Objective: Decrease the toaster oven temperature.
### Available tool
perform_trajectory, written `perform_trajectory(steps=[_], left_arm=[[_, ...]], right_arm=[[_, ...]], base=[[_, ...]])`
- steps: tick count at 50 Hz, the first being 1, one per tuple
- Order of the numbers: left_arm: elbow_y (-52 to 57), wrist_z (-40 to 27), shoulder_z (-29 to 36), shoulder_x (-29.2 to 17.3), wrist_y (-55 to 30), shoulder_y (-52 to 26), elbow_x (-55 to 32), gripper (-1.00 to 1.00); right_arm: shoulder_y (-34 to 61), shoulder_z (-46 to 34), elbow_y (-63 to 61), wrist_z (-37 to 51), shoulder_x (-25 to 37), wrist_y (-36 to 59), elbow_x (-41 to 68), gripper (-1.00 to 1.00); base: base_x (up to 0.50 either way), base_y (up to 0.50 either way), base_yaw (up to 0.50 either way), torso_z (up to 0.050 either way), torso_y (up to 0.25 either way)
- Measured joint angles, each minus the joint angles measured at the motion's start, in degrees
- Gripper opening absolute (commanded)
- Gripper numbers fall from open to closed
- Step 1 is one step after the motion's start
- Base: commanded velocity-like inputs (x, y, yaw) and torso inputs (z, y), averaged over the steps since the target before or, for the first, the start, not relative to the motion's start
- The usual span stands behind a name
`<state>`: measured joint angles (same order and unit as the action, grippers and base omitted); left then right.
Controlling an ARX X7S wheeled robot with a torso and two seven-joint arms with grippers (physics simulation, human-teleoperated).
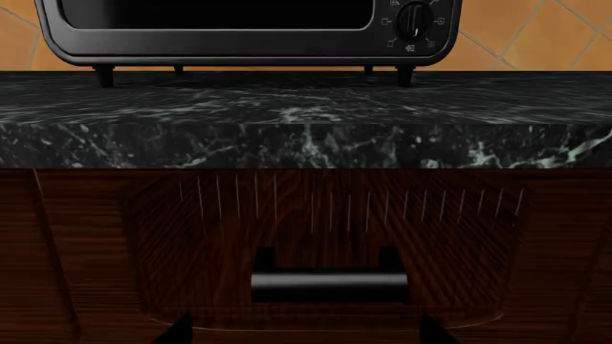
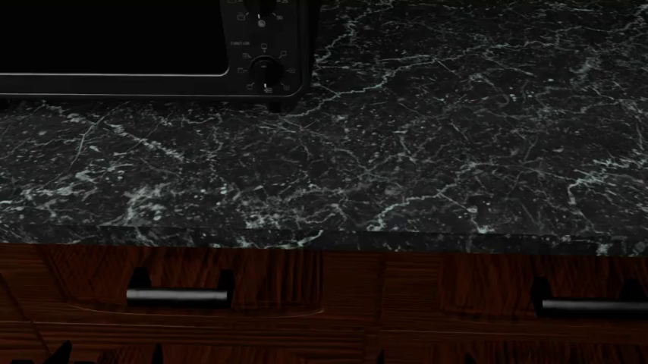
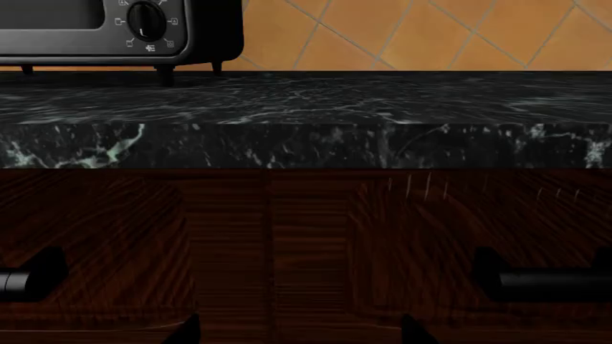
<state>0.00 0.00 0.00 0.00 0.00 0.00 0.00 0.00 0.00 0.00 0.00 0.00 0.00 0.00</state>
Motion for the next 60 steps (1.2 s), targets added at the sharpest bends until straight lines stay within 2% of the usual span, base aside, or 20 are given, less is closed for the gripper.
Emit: perform_trajectory(steps=[35, 60], left_arm=[[0.7, -6.0, 5.9, -5.3, 1.2, 0.3, -4.4, 1.00], [14.5, -9.1, 7.6, -8.6, 2.4, 0.2, -0.9, 1.00]], right_arm=[[-0.2, -4.3, 0.4, 4.6, 3.8, -0.5, 2.5, 1.00], [-0.8, -7.1, -19.1, 7.1, 7.5, 4.7, -0.6, 1.00]], base=[[0.00, 0.00, 0.00, 0.000, 0.000], [0.00, 0.00, 0.00, 0.000, 0.000]])
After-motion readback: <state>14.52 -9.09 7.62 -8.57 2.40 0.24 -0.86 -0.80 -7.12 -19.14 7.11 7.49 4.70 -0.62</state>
